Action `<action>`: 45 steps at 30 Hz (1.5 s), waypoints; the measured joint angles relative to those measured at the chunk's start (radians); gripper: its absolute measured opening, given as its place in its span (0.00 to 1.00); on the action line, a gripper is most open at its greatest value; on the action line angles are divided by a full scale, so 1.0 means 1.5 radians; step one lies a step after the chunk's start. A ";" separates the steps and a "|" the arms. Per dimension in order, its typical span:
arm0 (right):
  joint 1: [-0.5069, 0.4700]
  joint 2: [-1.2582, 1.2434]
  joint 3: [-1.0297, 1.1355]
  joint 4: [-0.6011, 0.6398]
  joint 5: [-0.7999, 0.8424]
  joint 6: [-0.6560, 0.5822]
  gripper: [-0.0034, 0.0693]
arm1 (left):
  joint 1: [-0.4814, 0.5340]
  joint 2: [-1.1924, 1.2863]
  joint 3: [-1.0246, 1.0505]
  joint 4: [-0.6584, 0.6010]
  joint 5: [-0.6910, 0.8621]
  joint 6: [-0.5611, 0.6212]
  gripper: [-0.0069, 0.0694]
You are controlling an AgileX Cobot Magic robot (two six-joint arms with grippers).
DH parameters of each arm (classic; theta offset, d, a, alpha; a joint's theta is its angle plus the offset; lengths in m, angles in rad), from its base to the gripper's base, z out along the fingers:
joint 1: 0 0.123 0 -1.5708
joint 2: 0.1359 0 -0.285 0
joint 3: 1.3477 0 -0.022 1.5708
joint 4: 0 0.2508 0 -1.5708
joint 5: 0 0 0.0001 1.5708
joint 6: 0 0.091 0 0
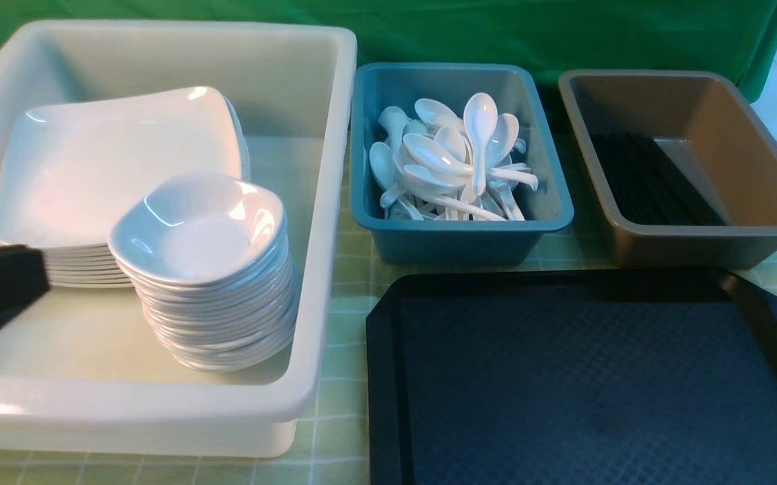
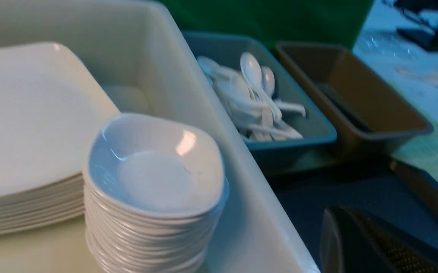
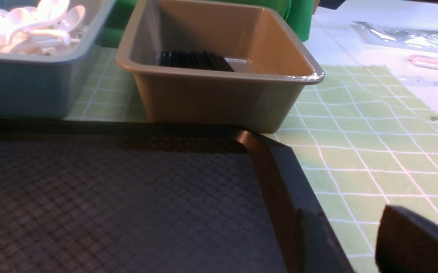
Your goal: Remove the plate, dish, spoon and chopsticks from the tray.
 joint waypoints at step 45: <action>0.000 0.000 0.000 0.001 0.000 0.001 0.38 | 0.073 -0.278 0.440 0.293 -0.236 -0.140 0.07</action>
